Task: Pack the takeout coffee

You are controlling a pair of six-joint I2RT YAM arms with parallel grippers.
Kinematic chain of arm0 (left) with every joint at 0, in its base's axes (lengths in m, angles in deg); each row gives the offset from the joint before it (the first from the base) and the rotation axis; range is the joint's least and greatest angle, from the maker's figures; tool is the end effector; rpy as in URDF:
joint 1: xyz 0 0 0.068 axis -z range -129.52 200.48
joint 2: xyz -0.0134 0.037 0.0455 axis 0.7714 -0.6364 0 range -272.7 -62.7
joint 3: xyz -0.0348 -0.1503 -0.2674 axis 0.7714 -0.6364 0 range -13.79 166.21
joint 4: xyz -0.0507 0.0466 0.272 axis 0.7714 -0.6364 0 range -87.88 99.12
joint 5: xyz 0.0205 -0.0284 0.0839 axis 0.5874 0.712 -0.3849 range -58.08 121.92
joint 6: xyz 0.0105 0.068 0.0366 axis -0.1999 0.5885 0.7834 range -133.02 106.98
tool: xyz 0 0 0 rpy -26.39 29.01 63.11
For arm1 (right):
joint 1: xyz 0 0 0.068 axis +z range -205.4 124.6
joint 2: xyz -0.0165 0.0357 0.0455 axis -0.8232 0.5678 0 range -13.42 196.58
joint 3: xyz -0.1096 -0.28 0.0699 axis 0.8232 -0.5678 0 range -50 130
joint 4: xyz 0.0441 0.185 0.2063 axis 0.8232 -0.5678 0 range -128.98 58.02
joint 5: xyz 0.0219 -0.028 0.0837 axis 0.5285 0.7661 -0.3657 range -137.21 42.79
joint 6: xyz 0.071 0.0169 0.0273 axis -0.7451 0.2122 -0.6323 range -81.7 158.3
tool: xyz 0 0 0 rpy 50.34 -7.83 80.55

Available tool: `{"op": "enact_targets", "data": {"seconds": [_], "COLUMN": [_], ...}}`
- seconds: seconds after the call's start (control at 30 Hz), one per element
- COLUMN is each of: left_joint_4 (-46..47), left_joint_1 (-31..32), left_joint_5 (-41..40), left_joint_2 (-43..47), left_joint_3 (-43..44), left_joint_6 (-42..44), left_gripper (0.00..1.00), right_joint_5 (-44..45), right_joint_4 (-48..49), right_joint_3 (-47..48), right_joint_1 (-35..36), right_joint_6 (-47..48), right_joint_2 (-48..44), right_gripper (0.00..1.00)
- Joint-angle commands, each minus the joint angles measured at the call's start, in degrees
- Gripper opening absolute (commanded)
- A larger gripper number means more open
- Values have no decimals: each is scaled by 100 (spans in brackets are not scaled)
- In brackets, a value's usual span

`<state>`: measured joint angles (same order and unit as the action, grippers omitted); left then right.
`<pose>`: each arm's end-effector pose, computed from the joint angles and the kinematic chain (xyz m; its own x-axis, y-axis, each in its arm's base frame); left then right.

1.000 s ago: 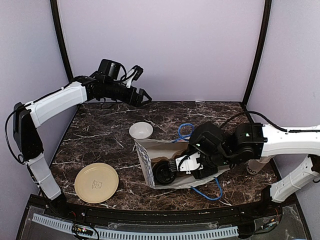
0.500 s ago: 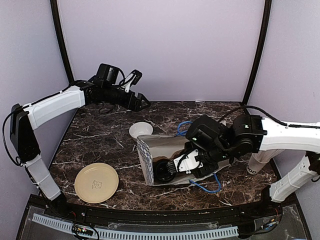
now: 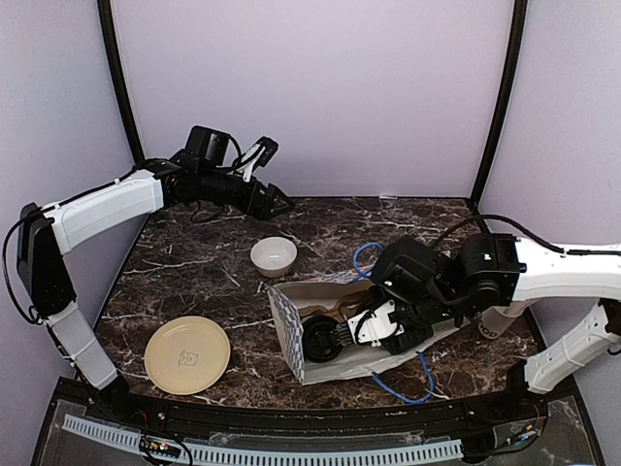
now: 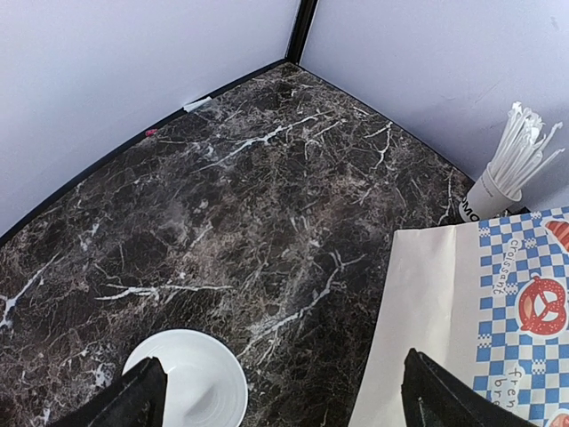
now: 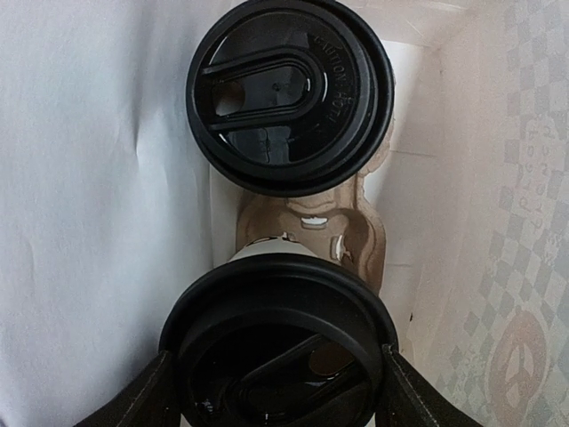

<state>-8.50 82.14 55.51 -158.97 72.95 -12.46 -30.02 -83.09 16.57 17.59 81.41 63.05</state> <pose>0.3645 -0.2562 0.3662 -0.3808 0.2454 -0.8915 0.7879 0.5907 -0.1739 0.1031 0.2697 0.2992 0.4090 -0.8952 -0.1769 -0.8111 -0.2679 -0.5199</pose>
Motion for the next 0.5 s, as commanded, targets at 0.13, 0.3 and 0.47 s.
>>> {"op": "enact_targets", "data": {"seconds": [0.13, 0.3, 0.47], "left_joint_4": [69, 73, 125], "left_joint_1": [-6, -2, -2], "left_joint_5": [226, 290, 311], "left_joint_2": [161, 155, 166], "left_joint_3": [-62, -91, -174], "left_joint_6": [243, 261, 306], "left_gripper": [95, 94, 95], "right_joint_5": [215, 364, 555], "right_joint_4": [933, 1378, 1645], "right_joint_3": [-617, -950, -1016], "right_joint_1": [75, 69, 71], "right_joint_6": [584, 909, 942], "right_joint_2": [-737, -960, -880], "right_gripper": [48, 49, 50]}}
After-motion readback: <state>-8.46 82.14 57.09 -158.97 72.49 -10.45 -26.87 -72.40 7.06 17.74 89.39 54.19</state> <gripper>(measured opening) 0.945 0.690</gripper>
